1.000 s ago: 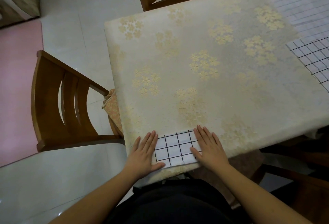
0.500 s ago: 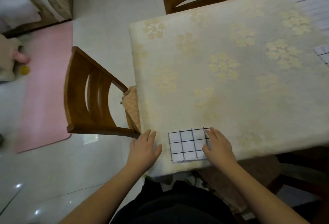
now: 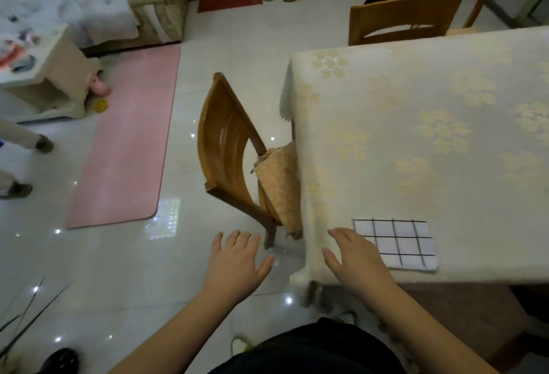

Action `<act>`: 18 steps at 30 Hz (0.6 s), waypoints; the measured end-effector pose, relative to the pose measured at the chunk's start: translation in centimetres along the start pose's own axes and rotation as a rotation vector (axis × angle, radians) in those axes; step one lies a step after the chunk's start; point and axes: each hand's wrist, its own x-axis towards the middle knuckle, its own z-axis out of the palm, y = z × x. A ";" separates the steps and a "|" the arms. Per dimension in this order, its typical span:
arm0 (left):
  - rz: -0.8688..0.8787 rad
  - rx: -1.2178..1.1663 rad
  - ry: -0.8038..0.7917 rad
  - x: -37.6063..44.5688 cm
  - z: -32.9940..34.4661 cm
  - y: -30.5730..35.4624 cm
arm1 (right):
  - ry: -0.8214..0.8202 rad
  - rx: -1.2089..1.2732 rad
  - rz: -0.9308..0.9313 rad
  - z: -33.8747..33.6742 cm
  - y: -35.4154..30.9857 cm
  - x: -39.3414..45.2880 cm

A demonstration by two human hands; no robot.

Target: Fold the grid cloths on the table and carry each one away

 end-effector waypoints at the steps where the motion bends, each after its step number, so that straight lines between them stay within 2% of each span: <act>1: -0.020 -0.016 -0.006 -0.9 0.3 -1.6 | -0.006 -0.017 -0.013 0.6 -2.0 -0.1; 11: -0.190 -0.172 -0.007 -10.4 2.1 -17.7 | -0.065 -0.165 -0.097 6.8 -20.0 0.4; 18: -0.255 -0.237 -0.008 -13.7 2.7 -23.7 | -0.070 -0.260 -0.161 8.9 -27.2 0.6</act>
